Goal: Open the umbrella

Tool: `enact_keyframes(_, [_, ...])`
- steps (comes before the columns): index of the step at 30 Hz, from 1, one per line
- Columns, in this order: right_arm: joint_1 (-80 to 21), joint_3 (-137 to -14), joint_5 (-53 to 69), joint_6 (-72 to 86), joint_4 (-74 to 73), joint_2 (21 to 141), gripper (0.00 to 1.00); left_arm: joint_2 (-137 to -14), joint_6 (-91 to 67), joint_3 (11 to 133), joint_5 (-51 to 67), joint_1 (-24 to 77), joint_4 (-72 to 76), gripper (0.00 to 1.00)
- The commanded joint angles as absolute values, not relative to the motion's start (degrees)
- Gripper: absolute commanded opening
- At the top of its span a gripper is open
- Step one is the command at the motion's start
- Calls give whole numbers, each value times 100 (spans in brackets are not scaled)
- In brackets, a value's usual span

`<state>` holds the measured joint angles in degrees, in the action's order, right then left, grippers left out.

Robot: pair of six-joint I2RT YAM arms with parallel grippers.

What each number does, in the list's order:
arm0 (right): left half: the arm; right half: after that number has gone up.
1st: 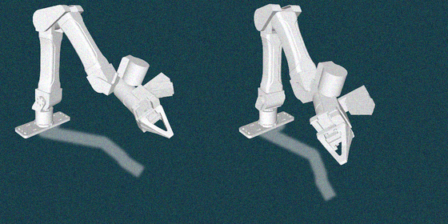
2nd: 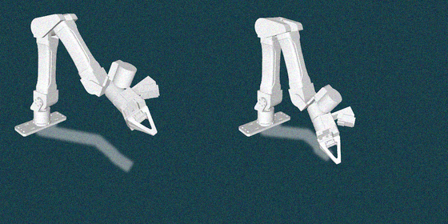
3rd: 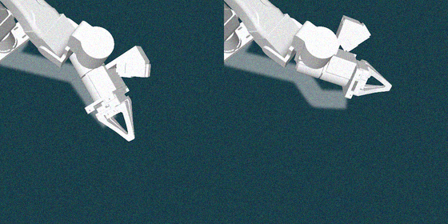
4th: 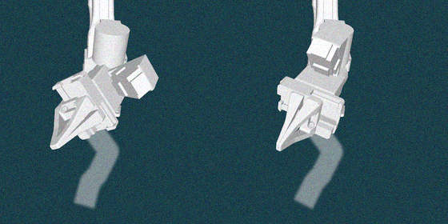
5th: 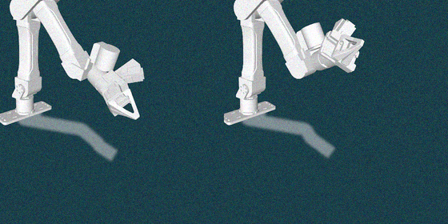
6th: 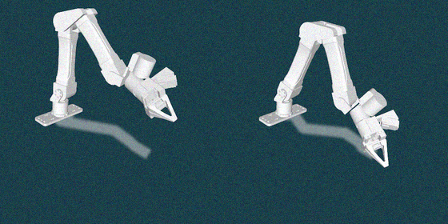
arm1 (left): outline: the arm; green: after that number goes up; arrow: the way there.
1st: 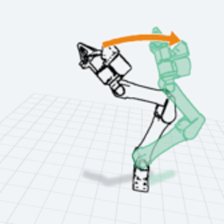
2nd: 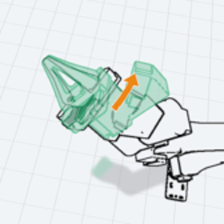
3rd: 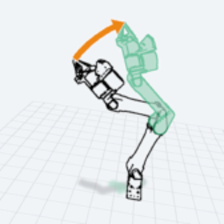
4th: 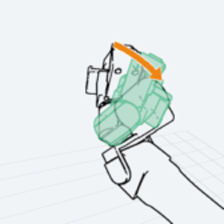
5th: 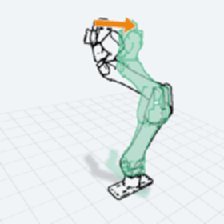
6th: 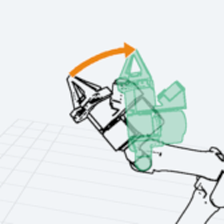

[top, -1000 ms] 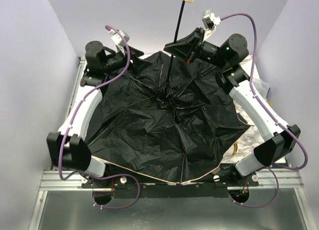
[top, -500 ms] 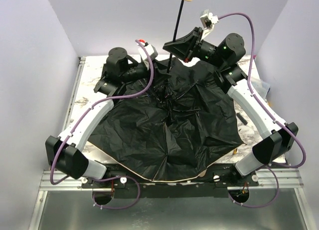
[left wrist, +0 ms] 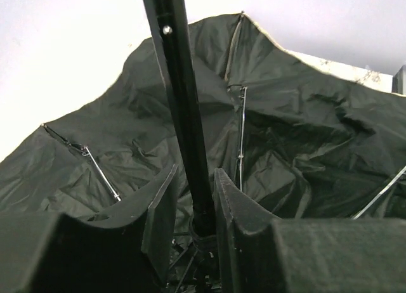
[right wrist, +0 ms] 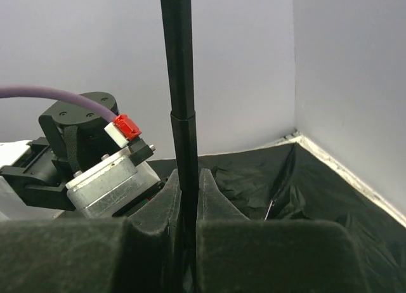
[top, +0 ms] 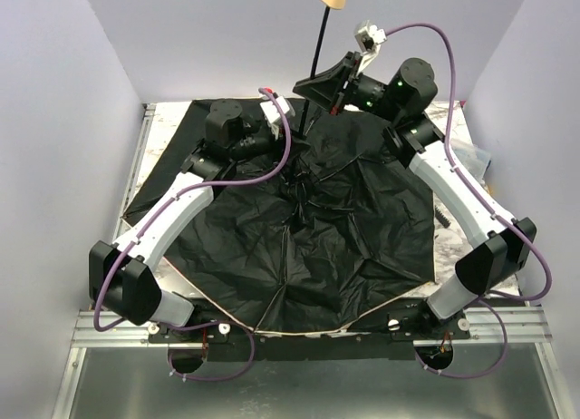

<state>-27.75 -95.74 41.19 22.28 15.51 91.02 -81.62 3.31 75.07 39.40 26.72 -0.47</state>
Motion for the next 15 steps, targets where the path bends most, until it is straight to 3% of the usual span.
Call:
enact_keyframes(1, [-2764,-10211,3894,2527,2063,8920,0,-8356,777,6855,3567,2385,-701,33])
enact_keyframes(6, [-2722,-10431,3865,2493,2116,8983,0,-8534,990,6700,3575,2153,-844,40])
enact_keyframes(15, [-2592,-10983,4009,2622,2358,9149,0,-8958,1228,6846,3517,1905,-1274,42])
